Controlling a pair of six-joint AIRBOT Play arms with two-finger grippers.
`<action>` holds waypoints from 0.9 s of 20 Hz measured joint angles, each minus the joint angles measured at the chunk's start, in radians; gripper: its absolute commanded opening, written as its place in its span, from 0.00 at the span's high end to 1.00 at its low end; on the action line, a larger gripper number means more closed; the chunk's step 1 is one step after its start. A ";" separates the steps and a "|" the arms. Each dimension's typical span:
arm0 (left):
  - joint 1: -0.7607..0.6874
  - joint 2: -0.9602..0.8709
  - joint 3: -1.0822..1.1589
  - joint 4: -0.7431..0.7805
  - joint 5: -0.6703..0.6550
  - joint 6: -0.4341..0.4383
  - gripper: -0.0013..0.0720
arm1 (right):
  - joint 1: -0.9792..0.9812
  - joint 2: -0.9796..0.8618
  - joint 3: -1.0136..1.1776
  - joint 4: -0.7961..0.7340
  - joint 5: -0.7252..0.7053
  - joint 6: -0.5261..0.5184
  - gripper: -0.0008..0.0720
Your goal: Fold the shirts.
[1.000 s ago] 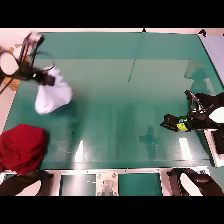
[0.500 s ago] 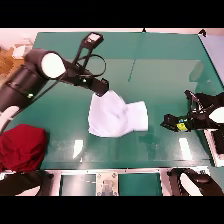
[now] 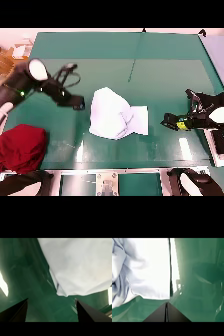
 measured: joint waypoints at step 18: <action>-0.013 -0.029 -0.641 -0.782 0.460 0.404 0.96 | 0.027 -0.613 0.140 0.392 -0.231 -0.306 0.82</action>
